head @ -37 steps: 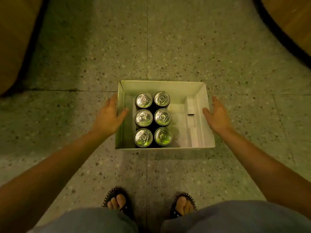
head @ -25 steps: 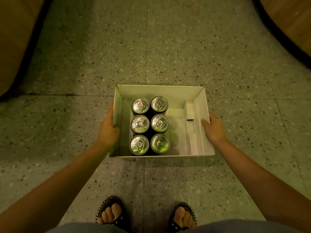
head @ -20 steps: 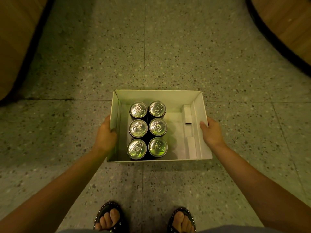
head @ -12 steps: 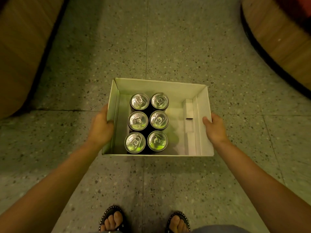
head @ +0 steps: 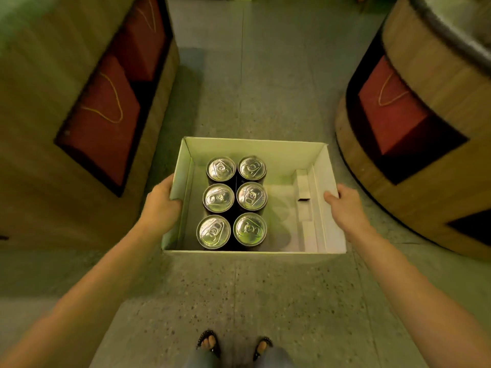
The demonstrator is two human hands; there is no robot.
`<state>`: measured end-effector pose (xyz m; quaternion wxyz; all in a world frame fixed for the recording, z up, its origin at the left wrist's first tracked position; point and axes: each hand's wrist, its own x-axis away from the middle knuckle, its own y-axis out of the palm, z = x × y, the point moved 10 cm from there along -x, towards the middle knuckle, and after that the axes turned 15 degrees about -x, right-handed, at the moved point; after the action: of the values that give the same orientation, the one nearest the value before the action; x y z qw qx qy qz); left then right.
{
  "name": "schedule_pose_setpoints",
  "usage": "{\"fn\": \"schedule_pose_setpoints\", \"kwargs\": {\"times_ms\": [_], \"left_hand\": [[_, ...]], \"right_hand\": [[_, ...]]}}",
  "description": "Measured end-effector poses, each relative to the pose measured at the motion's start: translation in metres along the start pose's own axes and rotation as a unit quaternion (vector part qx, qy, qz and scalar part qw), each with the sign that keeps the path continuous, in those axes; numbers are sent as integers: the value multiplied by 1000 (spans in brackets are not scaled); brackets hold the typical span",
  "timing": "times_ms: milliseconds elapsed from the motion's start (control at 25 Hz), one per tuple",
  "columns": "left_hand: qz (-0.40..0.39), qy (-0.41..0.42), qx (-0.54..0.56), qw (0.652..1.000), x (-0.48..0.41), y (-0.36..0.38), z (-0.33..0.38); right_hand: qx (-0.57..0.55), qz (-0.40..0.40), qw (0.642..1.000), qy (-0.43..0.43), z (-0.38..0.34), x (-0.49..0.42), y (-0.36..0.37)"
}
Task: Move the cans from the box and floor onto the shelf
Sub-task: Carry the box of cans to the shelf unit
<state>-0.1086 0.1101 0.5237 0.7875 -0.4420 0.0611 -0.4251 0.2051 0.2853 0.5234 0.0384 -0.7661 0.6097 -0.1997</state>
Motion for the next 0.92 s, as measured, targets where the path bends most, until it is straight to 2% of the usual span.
{"fn": "schedule_pose_setpoints", "kwargs": {"times_ms": [200, 400, 640, 920], "left_hand": [[9, 12, -14, 1000, 32, -153, 118], [26, 48, -36, 998, 36, -261, 197], [40, 74, -20, 996, 4, -318, 250], [36, 55, -10, 998, -96, -324, 309]], "right_hand": [[36, -10, 999, -6, -184, 37, -41], [55, 2, 998, -32, -313, 49, -63], [93, 9, 993, -68, -395, 17, -63], [83, -8, 995, -62, -444, -92, -61]]}}
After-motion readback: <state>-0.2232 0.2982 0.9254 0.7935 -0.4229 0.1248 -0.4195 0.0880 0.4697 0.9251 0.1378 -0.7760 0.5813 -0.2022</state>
